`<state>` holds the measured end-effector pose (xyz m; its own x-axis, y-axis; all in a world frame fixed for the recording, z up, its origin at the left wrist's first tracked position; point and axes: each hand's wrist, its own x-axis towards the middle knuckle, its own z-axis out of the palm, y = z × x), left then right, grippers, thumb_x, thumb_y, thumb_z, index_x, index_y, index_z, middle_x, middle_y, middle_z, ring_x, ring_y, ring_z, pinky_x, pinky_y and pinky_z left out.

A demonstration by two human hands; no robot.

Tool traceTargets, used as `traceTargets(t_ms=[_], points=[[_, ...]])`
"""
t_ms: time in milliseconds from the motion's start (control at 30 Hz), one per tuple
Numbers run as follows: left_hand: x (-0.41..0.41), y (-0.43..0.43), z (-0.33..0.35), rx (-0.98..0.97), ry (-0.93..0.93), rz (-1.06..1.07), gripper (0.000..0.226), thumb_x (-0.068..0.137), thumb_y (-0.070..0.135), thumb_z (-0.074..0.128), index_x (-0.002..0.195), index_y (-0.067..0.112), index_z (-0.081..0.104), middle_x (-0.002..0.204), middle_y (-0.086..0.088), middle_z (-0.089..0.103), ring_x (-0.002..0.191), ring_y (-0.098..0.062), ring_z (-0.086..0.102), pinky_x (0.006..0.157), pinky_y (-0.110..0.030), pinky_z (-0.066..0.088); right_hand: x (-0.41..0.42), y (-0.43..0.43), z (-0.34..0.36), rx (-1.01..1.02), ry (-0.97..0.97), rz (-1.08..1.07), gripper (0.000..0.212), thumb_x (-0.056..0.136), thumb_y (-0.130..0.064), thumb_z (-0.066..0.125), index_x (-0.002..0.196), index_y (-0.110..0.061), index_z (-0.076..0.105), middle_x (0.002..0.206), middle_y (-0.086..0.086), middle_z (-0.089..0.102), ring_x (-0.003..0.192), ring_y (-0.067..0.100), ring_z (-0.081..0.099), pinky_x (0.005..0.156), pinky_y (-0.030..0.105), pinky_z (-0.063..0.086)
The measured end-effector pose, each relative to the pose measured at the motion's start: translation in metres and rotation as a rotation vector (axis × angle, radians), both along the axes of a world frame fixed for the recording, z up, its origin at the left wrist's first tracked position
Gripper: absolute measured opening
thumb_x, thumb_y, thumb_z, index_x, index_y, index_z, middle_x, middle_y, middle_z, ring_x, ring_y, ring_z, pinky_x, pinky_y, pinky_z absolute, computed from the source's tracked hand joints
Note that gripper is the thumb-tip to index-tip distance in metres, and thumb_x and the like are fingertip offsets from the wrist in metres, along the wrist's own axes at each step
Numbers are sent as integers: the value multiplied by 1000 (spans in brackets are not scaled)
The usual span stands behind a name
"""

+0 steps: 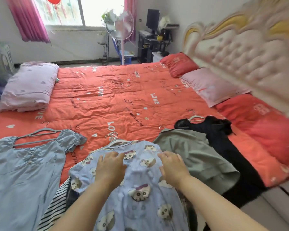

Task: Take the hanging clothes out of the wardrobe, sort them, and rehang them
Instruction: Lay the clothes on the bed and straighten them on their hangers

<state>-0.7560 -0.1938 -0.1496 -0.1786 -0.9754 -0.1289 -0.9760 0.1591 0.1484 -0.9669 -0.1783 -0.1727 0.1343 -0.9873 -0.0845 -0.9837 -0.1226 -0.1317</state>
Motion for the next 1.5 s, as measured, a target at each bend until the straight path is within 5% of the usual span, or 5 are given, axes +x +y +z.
traceTargets(t_ms=[333, 700, 1033, 1500], points=[[-80, 107, 62, -6, -14, -143, 48, 96, 37, 45, 141, 24, 33, 142, 0, 42, 131, -22, 38, 106, -36, 26, -91, 142, 69, -22, 25, -136, 45, 97, -28, 42, 141, -20, 33, 136, 2, 40, 127, 21, 37, 108, 33, 24], [-264, 127, 86, -60, -12, -242, 40, 96, 35, 44, 133, 22, 41, 131, -2, 50, 120, -25, 47, 98, -36, 34, -273, 187, 86, -52, 19, -242, 48, 95, -30, 47, 140, -19, 36, 134, 3, 46, 123, 21, 42, 107, 34, 29], [-449, 108, 75, -81, -20, -251, 43, 96, 37, 42, 137, 24, 40, 137, 1, 47, 128, -20, 41, 105, -34, 26, -458, 158, 84, -18, 14, -222, 48, 96, -28, 47, 141, -19, 36, 137, 2, 46, 126, 21, 41, 107, 31, 28], [-531, -56, 11, 16, 21, -180, 41, 97, 33, 41, 137, 23, 38, 136, 0, 47, 125, -21, 43, 103, -34, 29, -546, -19, 33, 89, 34, -153, 45, 96, -29, 44, 140, -21, 36, 134, -2, 46, 125, 18, 40, 106, 30, 27]])
